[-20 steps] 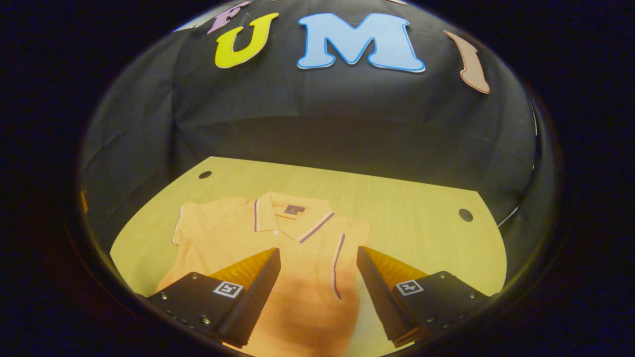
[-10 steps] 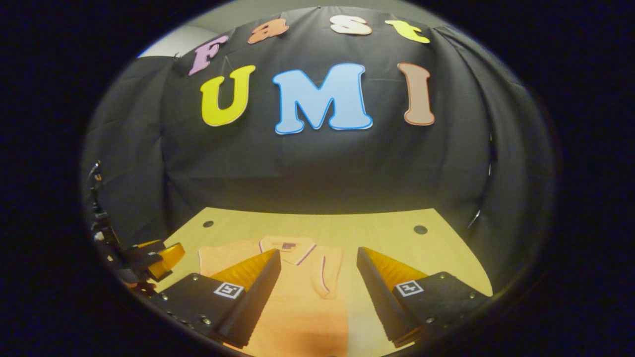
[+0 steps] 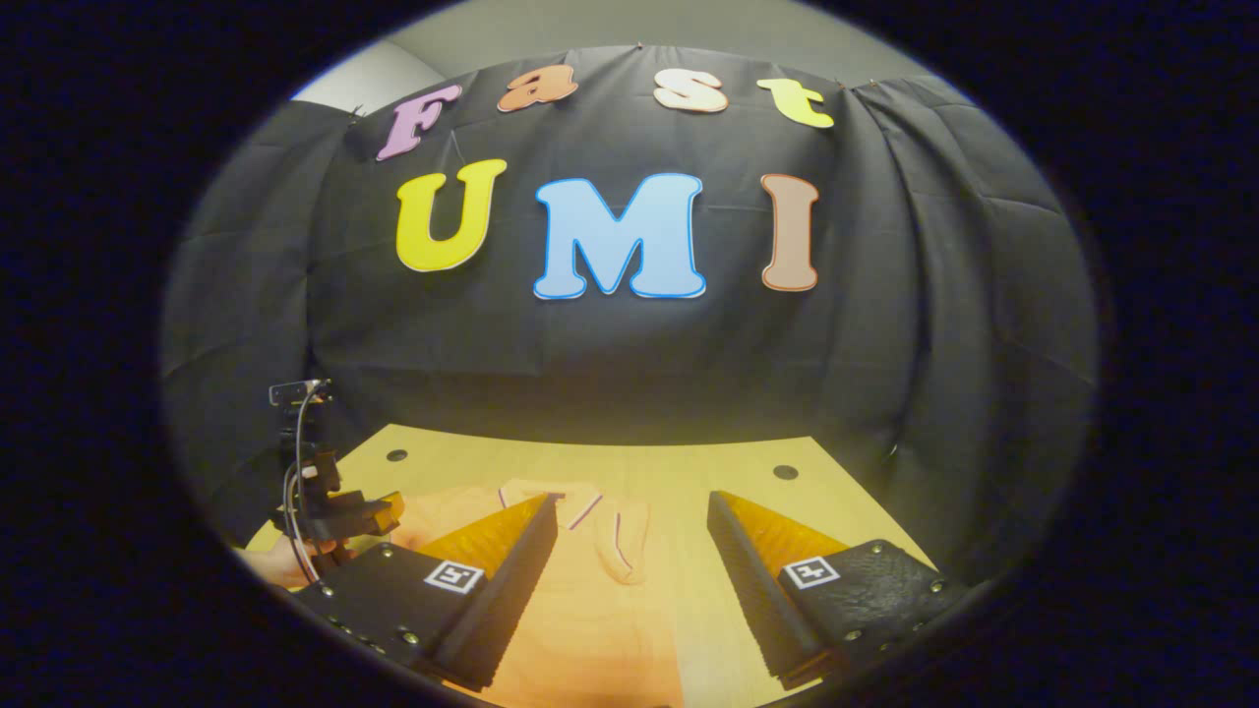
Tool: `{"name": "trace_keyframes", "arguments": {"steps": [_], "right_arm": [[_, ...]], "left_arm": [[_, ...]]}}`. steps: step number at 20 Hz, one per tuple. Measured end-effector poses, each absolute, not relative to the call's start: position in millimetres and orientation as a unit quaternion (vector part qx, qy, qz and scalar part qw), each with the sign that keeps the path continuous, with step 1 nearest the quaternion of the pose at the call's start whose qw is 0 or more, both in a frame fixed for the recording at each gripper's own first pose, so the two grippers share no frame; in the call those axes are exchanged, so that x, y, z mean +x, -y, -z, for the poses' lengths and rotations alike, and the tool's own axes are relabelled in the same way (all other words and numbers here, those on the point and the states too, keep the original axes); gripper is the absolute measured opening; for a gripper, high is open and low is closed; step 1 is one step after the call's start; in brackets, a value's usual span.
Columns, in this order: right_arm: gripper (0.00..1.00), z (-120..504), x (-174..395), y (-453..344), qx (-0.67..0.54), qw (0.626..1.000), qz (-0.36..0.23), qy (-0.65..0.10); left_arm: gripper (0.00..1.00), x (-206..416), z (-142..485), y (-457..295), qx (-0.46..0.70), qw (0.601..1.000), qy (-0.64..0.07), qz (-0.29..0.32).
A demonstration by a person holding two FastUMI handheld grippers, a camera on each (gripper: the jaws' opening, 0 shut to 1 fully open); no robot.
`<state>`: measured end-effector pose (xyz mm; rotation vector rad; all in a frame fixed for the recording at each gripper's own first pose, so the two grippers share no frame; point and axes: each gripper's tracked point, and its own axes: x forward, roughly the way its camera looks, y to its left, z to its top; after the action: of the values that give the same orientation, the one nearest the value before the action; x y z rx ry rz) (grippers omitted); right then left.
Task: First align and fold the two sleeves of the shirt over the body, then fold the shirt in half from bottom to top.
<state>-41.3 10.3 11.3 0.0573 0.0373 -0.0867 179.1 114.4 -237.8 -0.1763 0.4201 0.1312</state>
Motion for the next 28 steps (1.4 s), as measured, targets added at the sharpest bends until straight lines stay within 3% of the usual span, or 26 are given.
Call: {"name": "trace_keyframes", "arguments": {"steps": [6,14,16,19,20,21,28], "right_arm": [[0.95,1.0,-45.7,-31.4,0.013,0.999,0.019,-0.036],[0.95,7.0,-41.5,-30.9,0.025,0.999,0.018,-0.044],[0.95,10.4,-40.4,-31.7,0.035,0.998,0.017,-0.048],[0.95,15.2,-44.4,-37.0,0.047,0.997,0.016,-0.054],[0.95,15.8,-45.2,-37.9,0.048,0.997,0.016,-0.055],[0.95,16.3,-46.0,-38.2,0.049,0.997,0.016,-0.055],[0.95,20.4,-47.0,-23.0,0.063,0.996,0.032,-0.058]], "left_arm": [[0.95,215.2,289.3,-151.9,-0.109,0.951,-0.272,-0.103],[0.95,230.6,313.9,-136.4,-0.064,0.947,-0.306,-0.079],[0.78,229.6,318.9,-136.0,-0.049,0.944,-0.316,-0.082],[0.24,229.5,318.2,-128.6,-0.030,0.943,-0.324,-0.074],[0.24,228.4,316.3,-124.9,-0.026,0.942,-0.327,-0.072],[0.14,228.5,315.2,-118.7,-0.032,0.942,-0.328,-0.066],[0.13,231.3,265.4,-92.3,-0.042,0.958,-0.279,-0.053]]}}
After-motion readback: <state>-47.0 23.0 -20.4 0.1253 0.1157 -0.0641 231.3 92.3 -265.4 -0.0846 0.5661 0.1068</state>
